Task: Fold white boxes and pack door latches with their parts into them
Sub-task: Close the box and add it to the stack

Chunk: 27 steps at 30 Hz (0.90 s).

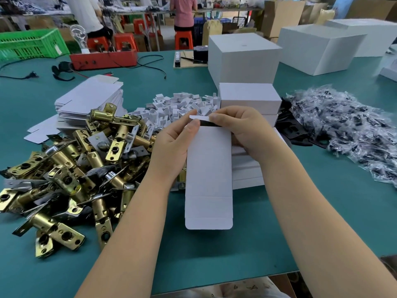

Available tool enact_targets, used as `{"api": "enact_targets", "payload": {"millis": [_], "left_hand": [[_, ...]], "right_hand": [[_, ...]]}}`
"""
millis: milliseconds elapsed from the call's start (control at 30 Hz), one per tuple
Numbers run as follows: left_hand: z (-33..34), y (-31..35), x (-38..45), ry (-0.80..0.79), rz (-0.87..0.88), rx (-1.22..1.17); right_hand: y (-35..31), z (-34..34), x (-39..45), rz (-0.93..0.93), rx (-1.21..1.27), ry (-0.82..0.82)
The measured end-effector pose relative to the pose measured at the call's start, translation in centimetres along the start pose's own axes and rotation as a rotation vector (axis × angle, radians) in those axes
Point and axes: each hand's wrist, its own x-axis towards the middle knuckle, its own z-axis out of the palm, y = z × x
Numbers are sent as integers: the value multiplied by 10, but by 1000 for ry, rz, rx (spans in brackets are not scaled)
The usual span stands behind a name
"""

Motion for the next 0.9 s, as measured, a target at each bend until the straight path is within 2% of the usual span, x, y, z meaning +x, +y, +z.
{"api": "enact_targets", "payload": {"millis": [167,433,700,900], "left_hand": [[-1,1,-1,4,-2,-16],[2,4,-3,33,25,-10],[5,4,-3,96,-37,3],[7,5,-2,151,-62,-80]], "right_hand": [[-3,2,-1,-1,-18,27],[-2,-2,-9,5,29,-157],[-1,-2,-9,-24,17,-138],[1,-4,-12,-72,7,-215]]}}
